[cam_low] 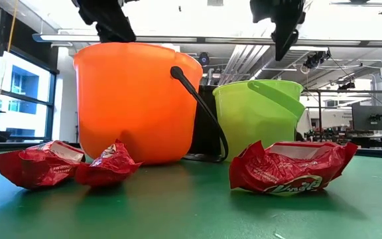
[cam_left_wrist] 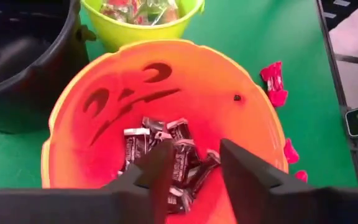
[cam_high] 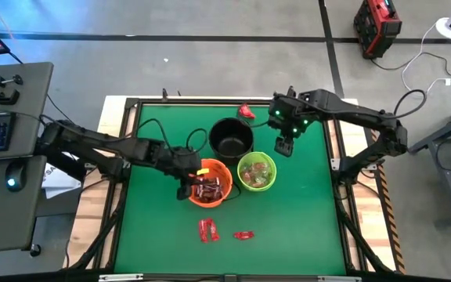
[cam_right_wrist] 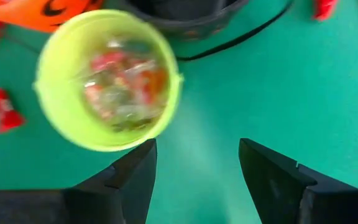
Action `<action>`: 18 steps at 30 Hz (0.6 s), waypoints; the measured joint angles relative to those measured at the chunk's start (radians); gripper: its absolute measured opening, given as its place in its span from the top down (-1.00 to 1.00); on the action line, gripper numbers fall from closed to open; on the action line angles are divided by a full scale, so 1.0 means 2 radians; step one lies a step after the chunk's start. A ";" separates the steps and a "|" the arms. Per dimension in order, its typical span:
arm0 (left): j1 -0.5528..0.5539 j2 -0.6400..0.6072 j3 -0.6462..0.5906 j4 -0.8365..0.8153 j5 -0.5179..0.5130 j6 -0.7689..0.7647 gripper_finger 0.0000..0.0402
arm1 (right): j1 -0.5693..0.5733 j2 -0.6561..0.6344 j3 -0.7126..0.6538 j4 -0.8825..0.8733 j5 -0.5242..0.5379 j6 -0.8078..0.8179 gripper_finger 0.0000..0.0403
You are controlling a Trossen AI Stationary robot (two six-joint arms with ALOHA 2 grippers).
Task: Sort candy by brand, put in halloween buckets
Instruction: Put the red chocolate bar into black bucket
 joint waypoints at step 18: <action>-0.225 -0.151 0.031 -0.004 -0.090 -0.118 0.10 | 0.403 0.086 0.000 0.283 -0.001 0.359 -0.09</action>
